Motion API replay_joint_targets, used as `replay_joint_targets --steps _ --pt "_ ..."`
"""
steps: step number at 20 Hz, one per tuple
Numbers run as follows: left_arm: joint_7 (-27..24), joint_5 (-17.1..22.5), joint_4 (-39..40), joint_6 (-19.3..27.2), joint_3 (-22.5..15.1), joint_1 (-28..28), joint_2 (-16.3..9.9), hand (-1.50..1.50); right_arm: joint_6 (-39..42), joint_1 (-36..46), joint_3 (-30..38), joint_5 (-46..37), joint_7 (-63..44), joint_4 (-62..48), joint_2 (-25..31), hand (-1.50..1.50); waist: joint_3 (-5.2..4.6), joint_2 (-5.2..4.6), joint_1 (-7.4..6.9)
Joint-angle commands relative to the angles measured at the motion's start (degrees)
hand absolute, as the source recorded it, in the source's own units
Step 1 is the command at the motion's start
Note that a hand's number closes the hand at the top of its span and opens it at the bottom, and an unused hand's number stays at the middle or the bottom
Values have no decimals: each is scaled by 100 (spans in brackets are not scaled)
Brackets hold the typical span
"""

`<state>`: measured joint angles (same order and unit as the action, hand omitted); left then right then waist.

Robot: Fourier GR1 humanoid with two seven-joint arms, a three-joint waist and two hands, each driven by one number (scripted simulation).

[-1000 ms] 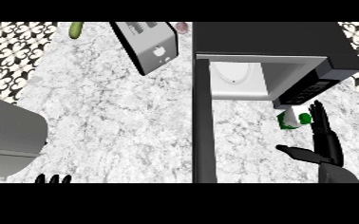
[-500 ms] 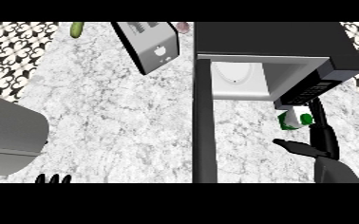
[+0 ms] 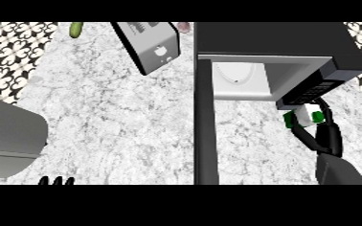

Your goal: Pick up the milk, place it into the microwave and close the microwave

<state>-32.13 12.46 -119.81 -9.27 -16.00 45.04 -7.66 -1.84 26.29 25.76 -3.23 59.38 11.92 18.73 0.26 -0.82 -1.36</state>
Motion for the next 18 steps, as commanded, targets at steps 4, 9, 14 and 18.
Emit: replay_joint_targets --steps 4,9,14,18 --pt "-83 59 98 -93 105 -6 -96 -150 -472 277 83 9 485 29 -123 150 2 11 -105" --pt "-154 -92 92 -18 -172 127 47 -150 24 94 103 118 911 208 -443 150 4 28 -74" --pt "75 141 -110 -91 71 171 -171 -150 -502 -2 -43 68 1128 450 -1235 150 -15 75 22" --pt "-206 29 34 -101 12 329 -110 -150 -313 -212 -142 52 1053 744 -1130 150 -24 104 64"
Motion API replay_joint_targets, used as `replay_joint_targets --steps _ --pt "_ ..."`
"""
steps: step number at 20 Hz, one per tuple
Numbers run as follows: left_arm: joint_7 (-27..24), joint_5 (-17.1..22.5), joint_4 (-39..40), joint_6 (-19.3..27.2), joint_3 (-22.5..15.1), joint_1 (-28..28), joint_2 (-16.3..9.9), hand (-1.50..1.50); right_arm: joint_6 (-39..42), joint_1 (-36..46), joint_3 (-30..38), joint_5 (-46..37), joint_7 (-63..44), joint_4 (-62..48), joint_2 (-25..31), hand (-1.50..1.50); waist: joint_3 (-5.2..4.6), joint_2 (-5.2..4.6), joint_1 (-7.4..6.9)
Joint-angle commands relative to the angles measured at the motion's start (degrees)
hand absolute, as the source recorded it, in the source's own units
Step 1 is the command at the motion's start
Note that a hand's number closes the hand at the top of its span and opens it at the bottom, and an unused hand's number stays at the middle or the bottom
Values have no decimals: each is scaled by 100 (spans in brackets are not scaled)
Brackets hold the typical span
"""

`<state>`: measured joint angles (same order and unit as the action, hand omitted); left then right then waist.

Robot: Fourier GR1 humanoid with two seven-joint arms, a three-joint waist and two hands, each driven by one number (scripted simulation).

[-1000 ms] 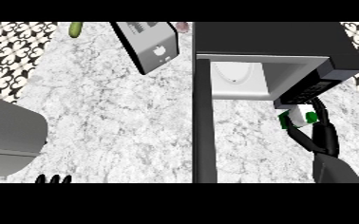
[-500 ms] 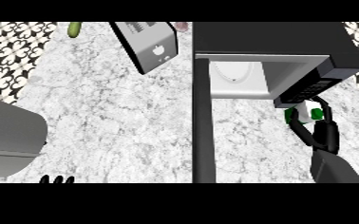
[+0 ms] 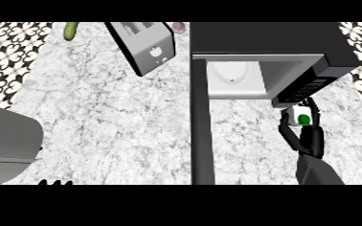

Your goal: Pick up the milk, place it into the microwave and close the microwave

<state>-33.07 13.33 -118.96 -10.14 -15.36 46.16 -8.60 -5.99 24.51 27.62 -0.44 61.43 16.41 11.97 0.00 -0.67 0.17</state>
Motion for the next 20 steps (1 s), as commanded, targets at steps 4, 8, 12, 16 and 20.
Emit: replay_joint_targets --steps 4,8,12,16,20 --pt "226 331 -284 -34 202 -34 -108 -150 213 -301 -403 -192 834 674 -453 150 -2 89 12" --pt "20 -40 -61 136 -42 36 113 -150 70 -491 -629 -209 442 1359 -722 150 -12 118 49" --pt "-237 25 192 -158 31 262 -68 -150 206 -1334 -993 -258 -85 2608 -794 150 -23 151 117" --pt "-228 -26 315 -128 -54 59 4 -150 182 -2352 -1386 -274 -827 4191 -981 150 -21 130 125" --pt "122 266 -429 -50 37 270 -100 -150 656 -3214 -1832 -216 -1446 5603 -1012 150 -15 115 110"
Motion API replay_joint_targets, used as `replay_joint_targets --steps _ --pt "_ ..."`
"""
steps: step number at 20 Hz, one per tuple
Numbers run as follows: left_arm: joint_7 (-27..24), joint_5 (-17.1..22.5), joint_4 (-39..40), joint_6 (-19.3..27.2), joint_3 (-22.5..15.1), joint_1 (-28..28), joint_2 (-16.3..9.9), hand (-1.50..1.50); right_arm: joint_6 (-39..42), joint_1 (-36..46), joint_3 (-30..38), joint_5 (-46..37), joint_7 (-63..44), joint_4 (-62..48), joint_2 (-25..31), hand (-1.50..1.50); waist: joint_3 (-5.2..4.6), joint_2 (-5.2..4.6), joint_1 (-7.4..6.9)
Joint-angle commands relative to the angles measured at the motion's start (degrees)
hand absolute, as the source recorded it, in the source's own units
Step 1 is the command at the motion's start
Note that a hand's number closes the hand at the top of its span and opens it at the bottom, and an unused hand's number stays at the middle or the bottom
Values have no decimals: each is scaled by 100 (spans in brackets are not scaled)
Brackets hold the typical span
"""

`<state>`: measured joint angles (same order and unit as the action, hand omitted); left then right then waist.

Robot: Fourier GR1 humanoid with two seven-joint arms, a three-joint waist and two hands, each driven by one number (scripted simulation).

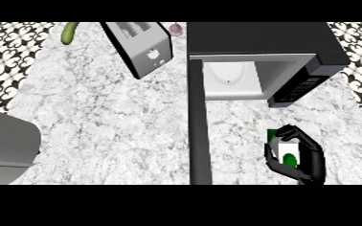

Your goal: Pick up the milk, place it into the microwave and close the microwave

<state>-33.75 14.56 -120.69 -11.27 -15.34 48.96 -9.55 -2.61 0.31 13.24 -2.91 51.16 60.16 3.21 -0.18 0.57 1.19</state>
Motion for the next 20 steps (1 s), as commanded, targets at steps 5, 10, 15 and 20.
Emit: replay_joint_targets --steps 5,10,15,20 --pt "-473 -126 130 -41 -100 333 80 -150 843 -1332 -919 980 -1006 2295 -314 150 9 -12 -90" --pt "-242 76 20 -13 110 207 -59 -150 532 -1807 -1357 1157 -1603 3442 -319 150 15 -41 -116" --pt "-256 206 306 -155 202 107 -104 -150 -766 -935 -1961 399 -1869 3055 -321 150 16 -52 -166" --pt "-704 224 610 -273 411 193 -61 -150 -1265 -16 -1963 369 -2247 2371 -321 150 17 -53 -205"
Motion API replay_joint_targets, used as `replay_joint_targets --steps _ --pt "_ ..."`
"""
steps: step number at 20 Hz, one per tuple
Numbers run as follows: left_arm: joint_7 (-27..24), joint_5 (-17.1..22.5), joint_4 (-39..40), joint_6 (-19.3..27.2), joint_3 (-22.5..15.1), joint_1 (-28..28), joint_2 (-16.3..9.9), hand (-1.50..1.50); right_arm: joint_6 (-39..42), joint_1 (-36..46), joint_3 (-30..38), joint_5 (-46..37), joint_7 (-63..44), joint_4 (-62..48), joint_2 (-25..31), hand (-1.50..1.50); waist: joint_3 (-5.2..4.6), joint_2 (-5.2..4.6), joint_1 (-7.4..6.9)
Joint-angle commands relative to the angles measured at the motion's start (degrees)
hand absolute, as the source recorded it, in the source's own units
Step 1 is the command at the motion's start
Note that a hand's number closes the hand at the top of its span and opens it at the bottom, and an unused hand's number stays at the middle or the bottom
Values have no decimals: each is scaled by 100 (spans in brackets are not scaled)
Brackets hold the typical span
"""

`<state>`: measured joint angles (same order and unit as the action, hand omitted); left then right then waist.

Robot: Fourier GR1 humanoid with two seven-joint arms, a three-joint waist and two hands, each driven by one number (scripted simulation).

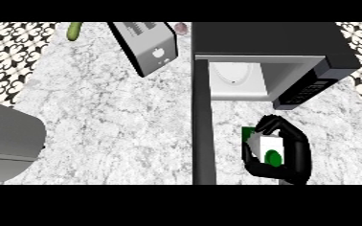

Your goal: Pick up the milk, place it into the microwave and close the microwave

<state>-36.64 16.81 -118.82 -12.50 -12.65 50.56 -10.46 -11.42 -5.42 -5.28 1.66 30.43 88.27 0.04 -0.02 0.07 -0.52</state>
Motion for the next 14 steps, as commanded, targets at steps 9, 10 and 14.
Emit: replay_joint_targets --steps 9,10,14 --pt "126 144 55 -140 308 -95 -146 -150 -904 2109 566 -230 -485 -2322 189 150 6 -25 -56" --pt "53 30 -95 -173 88 95 -74 -150 -1281 2273 226 -158 -128 -2729 -2 150 8 -22 -79" --pt "-52 279 402 -268 443 -290 -91 -150 -1138 3071 786 176 447 -4094 -2 150 9 -47 -110"
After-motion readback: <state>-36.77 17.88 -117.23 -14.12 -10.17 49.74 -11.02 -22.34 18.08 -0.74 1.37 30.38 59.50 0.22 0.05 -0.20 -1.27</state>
